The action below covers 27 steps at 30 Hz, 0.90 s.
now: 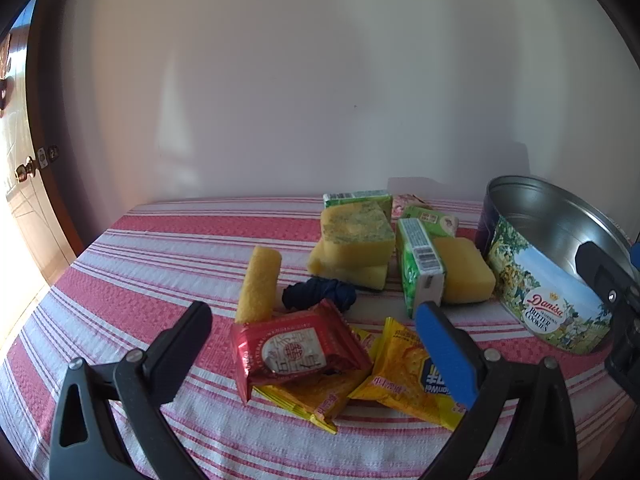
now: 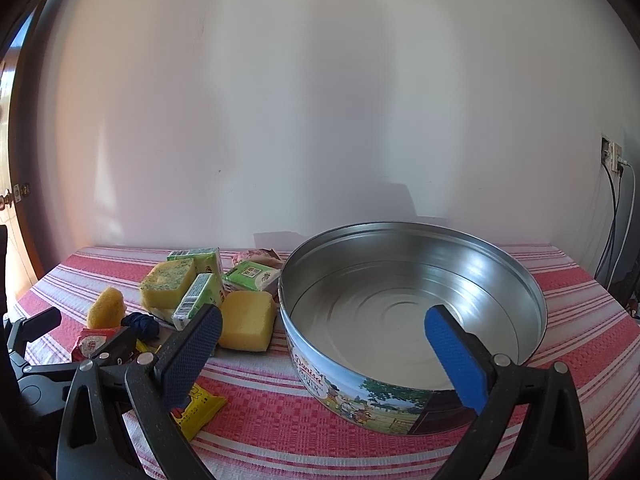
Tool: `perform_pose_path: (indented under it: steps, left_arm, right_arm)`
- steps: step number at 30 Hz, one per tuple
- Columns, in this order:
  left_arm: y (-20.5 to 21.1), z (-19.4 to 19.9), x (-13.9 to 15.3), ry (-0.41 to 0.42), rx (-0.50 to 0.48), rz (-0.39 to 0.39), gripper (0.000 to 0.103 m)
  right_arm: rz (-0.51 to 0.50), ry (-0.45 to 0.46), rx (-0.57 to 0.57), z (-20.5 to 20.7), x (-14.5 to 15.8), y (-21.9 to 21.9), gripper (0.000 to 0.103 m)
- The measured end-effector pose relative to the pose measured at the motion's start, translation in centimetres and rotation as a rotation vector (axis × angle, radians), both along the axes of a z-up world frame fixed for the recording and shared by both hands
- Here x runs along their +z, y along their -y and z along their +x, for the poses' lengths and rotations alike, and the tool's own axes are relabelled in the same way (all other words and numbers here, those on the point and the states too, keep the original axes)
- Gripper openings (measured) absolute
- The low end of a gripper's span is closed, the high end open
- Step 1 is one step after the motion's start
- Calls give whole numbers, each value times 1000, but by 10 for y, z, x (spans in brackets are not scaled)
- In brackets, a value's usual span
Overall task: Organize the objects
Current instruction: 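Move both tools toward the snack packets beside the tin, then grasp the red snack packet with the left tool while the right tool grasps a yellow biscuit packet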
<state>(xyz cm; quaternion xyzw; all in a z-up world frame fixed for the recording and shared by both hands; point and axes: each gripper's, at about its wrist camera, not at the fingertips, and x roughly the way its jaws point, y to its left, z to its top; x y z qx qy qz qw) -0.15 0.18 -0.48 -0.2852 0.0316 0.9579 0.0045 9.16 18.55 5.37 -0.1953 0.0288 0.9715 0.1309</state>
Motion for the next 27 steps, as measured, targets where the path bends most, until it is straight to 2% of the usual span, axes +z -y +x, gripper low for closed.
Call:
perform_pose_path:
  steps: [6,9,14,18,23,27]
  left_arm:
    - [7,-4,5,-17,-9,-93,103]
    - [28,-7,11,-29,28,-63,103]
    - [61,-15,9,20,68,-5,103]
    - [66,-17,6,39,76,-44,103]
    - [68,-18,4,56,54,-57,103]
    - [69,-20,2,79,24,-74,103]
  right_arm:
    - [-4,7,25,0,0,3,102]
    - [-1,10,50,-1,-1,7,102]
    - [7,29,112,-5,-3,18,102]
    - [11,57,184,-10,-7,28,102]
    - [-15,121,309,-23,-14,44,102]
    - [-36,229,426,-41,-27,59,99]
